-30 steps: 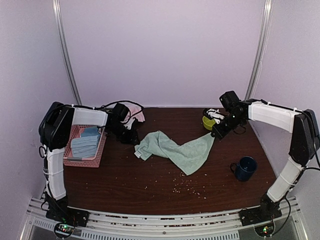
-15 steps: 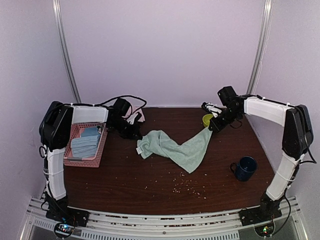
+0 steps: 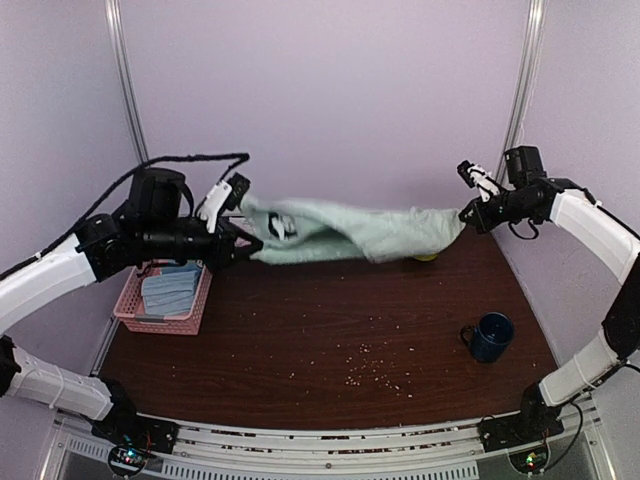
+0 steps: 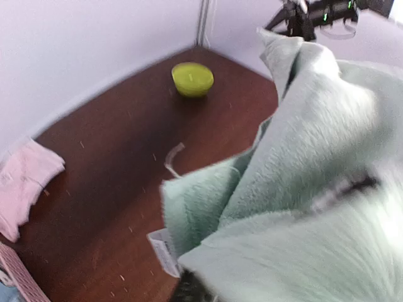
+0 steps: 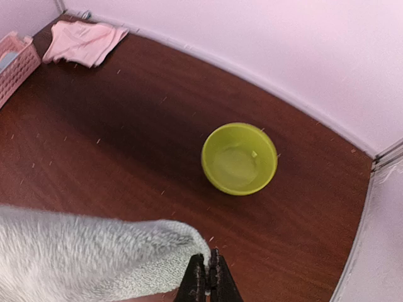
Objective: Roll the towels
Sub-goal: Flatten out the towel at the center of the board.
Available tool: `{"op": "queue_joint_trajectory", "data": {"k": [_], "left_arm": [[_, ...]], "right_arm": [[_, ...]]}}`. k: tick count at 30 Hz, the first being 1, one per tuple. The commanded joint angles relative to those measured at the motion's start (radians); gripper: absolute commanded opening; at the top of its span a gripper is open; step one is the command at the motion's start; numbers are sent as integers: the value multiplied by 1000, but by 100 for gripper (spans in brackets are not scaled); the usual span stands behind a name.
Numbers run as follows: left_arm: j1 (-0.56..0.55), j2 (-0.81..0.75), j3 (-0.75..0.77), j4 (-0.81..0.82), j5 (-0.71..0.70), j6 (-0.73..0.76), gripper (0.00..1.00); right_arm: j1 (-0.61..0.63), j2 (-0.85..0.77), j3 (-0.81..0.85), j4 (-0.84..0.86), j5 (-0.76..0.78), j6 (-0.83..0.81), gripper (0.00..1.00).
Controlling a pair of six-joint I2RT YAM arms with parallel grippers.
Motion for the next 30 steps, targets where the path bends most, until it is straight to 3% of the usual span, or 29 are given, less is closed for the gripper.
{"op": "queue_joint_trajectory", "data": {"k": [1, 6, 8, 12, 17, 21, 25, 30], "left_arm": [[-6, 53, -85, -201, 68, 10, 27], [-4, 73, -27, -198, -136, 39, 47], [-3, 136, -3, -207, -148, 60, 47], [-28, 272, -8, -214, -1, 104, 41], [-341, 312, 4, -85, -84, 251, 40], [-512, 397, 32, -44, -66, 311, 44], [-625, 466, 17, -56, -94, 403, 44], [-671, 507, 0, -23, -101, 463, 48]], "right_arm": [[25, -28, -170, -4, -47, -67, 0], [25, 20, -196, -8, -36, -75, 0], [25, 48, -182, -16, -32, -71, 0], [24, 94, -157, -12, 4, -51, 0], [25, 119, -146, -3, -5, -36, 0], [24, 127, -142, 4, -11, -28, 0], [25, 135, -145, 17, -14, -21, 0], [26, 133, -140, 24, -30, -9, 0]]}}
